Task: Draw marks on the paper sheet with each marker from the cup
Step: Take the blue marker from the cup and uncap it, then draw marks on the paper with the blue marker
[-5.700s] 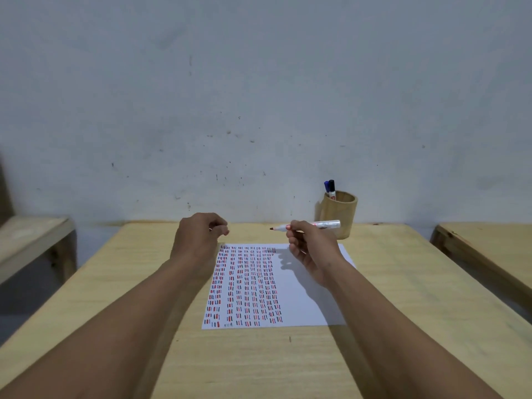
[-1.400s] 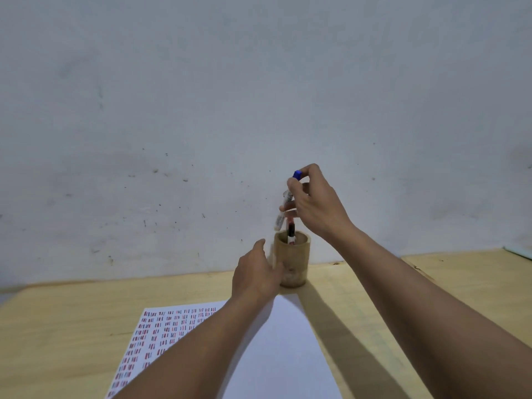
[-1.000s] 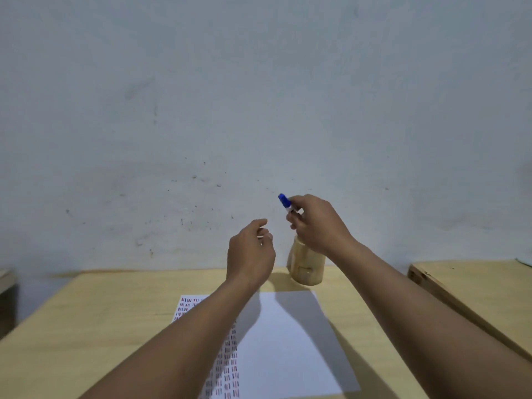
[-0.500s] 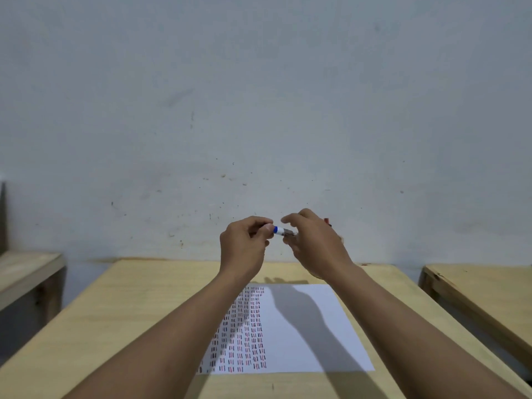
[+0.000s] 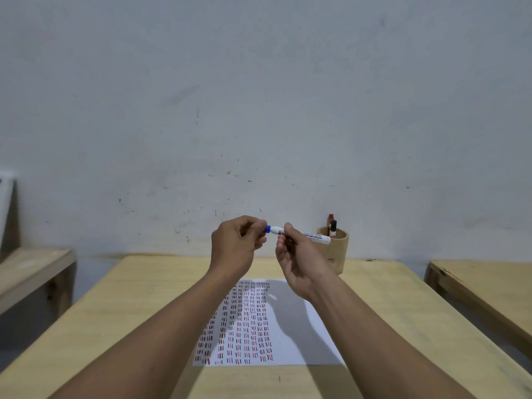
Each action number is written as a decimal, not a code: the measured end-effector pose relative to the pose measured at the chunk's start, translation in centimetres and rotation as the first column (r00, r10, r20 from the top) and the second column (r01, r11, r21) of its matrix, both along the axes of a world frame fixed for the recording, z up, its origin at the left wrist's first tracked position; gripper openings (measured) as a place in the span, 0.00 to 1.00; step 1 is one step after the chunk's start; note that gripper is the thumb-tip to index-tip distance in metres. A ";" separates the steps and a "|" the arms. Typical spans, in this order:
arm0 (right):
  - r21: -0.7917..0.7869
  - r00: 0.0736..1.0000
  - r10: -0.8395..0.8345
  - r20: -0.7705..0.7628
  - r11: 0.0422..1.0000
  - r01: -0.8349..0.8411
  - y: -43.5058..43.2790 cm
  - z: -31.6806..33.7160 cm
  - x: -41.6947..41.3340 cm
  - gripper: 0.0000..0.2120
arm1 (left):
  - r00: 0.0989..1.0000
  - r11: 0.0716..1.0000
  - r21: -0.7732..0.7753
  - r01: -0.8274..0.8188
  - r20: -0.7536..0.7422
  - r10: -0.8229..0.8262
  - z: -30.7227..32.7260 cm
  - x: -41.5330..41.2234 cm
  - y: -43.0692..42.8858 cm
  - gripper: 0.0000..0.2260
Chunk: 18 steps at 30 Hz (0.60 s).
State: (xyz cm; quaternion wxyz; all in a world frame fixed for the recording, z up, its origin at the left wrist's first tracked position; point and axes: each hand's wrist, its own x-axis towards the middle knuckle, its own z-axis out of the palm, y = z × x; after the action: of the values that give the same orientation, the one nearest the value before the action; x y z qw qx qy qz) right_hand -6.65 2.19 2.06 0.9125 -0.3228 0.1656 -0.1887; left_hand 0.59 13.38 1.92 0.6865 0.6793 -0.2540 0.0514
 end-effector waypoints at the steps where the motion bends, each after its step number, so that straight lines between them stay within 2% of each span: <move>1: 0.002 1.000 -0.002 0.012 1.000 0.002 0.1 -0.2 0.0 0.06 | 1.000 1.000 0.007 -0.012 -0.009 0.013 0.0 0.2 0.2 0.07; 5: -0.073 1.000 -0.016 -0.017 0.997 0.015 0.1 -1.5 0.4 0.07 | 0.999 0.993 0.108 -0.045 -0.005 0.046 -0.7 1.0 1.4 0.06; 10: -0.241 0.996 -0.047 -0.071 0.970 0.028 0.0 -3.3 0.8 0.08 | 0.977 0.933 0.292 -0.212 0.031 0.212 -2.6 3.0 3.9 0.02; 15: -0.360 0.990 -0.055 -0.127 0.933 0.006 -0.1 -4.2 1.4 0.08 | 0.944 0.832 0.459 -0.312 0.050 0.327 -5.4 4.6 6.0 0.04; 18: -0.407 0.991 -0.052 -0.121 0.913 -0.001 -0.4 -4.7 1.5 0.07 | 0.927 0.706 0.611 -0.357 0.139 0.348 -7.4 5.2 6.6 0.08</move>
State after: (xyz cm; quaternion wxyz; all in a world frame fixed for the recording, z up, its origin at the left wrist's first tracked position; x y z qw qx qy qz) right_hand -5.11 1.82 -2.65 0.8104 -0.5146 0.1859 -0.2096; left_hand 5.81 19.99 -5.48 0.3970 0.9037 -0.1265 0.0985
